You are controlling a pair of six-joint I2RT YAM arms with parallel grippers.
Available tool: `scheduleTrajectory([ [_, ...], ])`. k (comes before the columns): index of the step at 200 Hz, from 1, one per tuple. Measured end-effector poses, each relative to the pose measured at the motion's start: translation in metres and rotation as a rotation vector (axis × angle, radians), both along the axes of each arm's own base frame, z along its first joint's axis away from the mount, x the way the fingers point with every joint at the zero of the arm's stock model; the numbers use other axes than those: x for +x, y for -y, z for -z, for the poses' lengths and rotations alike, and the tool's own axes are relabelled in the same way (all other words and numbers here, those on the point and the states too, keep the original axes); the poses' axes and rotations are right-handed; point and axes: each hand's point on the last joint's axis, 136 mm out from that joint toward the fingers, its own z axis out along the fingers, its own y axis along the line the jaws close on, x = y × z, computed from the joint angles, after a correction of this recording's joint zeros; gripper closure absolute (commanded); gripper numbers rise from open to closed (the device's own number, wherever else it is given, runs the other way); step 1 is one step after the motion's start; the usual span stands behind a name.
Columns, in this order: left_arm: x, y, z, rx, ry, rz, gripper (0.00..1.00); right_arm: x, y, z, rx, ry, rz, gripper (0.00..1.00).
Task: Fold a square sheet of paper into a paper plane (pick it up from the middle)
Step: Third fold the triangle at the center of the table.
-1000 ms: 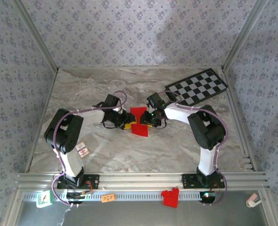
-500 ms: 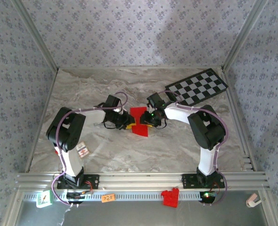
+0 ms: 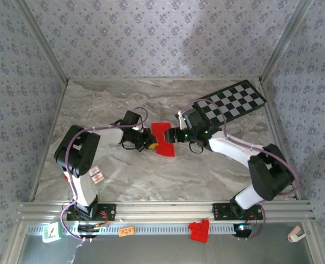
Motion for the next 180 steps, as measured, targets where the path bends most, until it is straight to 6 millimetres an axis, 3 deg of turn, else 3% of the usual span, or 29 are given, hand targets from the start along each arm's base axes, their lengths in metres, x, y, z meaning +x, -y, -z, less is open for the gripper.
scheduleTrajectory([
  [28,0.003,0.000,-0.001,0.002,-0.019,-0.039,0.98,-0.013,-0.003,-0.005,-0.035,0.144,-0.101,0.14],
  [90,0.005,0.004,-0.005,-0.009,-0.045,-0.084,0.98,-0.052,-0.029,0.020,-0.157,0.365,-0.386,0.14],
  [121,0.004,0.008,-0.005,-0.013,-0.047,-0.083,0.98,-0.057,-0.041,0.038,-0.227,0.411,-0.467,0.21],
  [152,0.004,0.008,-0.005,-0.012,-0.051,-0.087,0.98,-0.052,-0.038,0.060,-0.306,0.408,-0.475,0.25],
  [180,0.004,0.008,-0.005,-0.012,-0.053,-0.089,0.98,-0.045,-0.035,0.066,-0.355,0.436,-0.469,0.32],
])
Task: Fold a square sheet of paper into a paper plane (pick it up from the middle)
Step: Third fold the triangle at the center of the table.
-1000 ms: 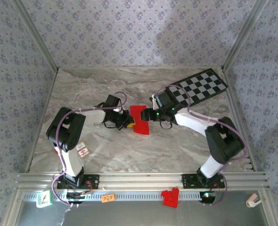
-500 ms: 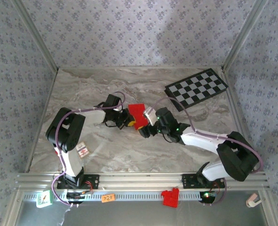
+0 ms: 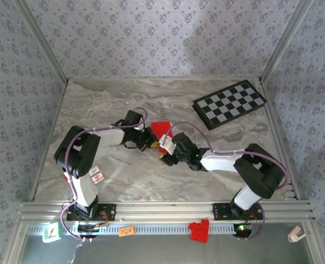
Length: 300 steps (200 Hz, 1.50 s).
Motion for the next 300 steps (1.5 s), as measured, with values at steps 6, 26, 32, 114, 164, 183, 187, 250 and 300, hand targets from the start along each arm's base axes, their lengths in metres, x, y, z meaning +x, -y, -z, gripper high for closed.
scheduleTrajectory([
  [6,0.000,0.000,0.000,0.000,0.000,0.000,0.98,0.002,0.000,0.000,-0.005,0.012,0.001,0.33],
  [26,0.000,0.000,0.000,0.000,0.000,0.000,0.98,0.006,0.001,0.000,-0.026,0.046,-0.001,0.39],
  [32,0.000,0.000,0.000,0.000,0.000,0.000,0.98,0.007,0.001,-0.001,-0.030,0.056,-0.002,0.40],
  [114,-0.001,0.000,0.000,0.002,-0.003,0.000,0.97,0.011,-0.003,-0.008,-0.034,0.111,-0.031,0.58],
  [164,-0.001,-0.001,0.001,0.004,-0.007,0.000,0.96,0.003,-0.010,-0.007,-0.014,0.087,-0.078,0.63],
  [183,-0.001,-0.001,0.001,0.004,-0.007,0.000,0.95,0.000,-0.012,-0.007,-0.011,0.082,-0.092,0.68],
  [187,-0.001,-0.001,0.001,0.004,-0.007,0.000,0.95,0.000,-0.012,-0.006,-0.012,0.082,-0.093,0.71],
  [250,-0.006,-0.012,0.008,0.088,-0.002,0.019,0.65,-0.007,-0.014,-0.002,-0.016,0.039,-0.121,0.89],
  [300,0.013,-0.038,-0.034,0.191,0.154,0.014,0.52,-0.022,-0.018,0.002,0.019,-0.061,-0.149,0.91],
])
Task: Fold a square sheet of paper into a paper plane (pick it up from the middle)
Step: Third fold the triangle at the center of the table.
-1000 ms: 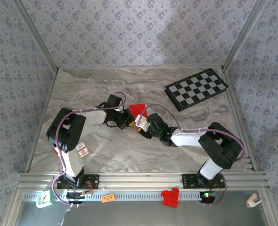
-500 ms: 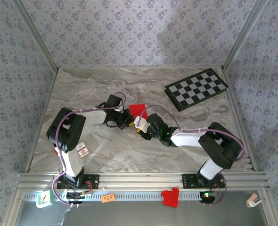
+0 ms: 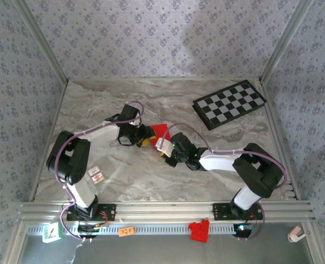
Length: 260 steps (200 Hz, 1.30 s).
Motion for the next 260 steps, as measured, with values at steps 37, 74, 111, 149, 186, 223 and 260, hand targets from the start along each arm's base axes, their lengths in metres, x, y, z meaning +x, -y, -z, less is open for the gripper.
scheduleTrajectory([
  [37,0.010,0.000,-0.018,-0.008,0.076,0.011,0.56,-0.010,-0.004,0.002,0.039,-0.085,0.006,0.91],
  [74,0.014,0.011,-0.001,-0.004,0.046,0.040,0.61,-0.014,-0.005,0.002,0.066,-0.143,0.025,0.91],
  [111,0.022,0.024,0.020,0.015,0.017,0.075,0.69,-0.017,-0.007,0.002,0.088,-0.184,0.046,0.91],
  [149,0.033,0.035,0.032,0.036,0.011,0.108,0.75,-0.018,-0.008,0.002,0.103,-0.212,0.059,0.91],
  [186,0.033,0.036,0.048,0.097,-0.019,0.140,0.83,-0.017,-0.006,0.002,0.120,-0.238,0.078,0.90],
  [223,0.028,0.035,0.062,0.165,-0.048,0.180,0.88,-0.009,-0.001,0.001,0.138,-0.264,0.133,0.90],
  [260,0.027,0.034,0.063,0.194,-0.048,0.201,0.88,0.004,0.005,0.000,0.141,-0.256,0.217,0.90],
])
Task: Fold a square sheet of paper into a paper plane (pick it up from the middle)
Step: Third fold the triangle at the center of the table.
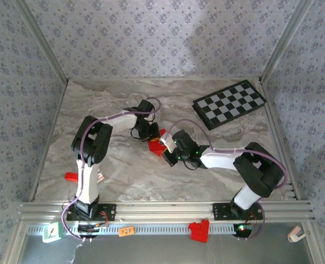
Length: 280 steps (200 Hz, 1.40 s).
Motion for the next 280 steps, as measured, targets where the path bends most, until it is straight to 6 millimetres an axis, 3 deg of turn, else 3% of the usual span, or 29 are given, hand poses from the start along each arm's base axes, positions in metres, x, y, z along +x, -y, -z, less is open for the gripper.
scheduleTrajectory([
  [82,0.000,0.001,0.000,0.007,-0.002,0.018,0.88,0.023,0.015,0.009,-0.075,0.018,0.140,0.89],
  [280,-0.002,0.003,0.000,0.002,-0.007,0.024,0.88,0.029,0.019,0.022,-0.132,-0.023,0.196,0.89],
])
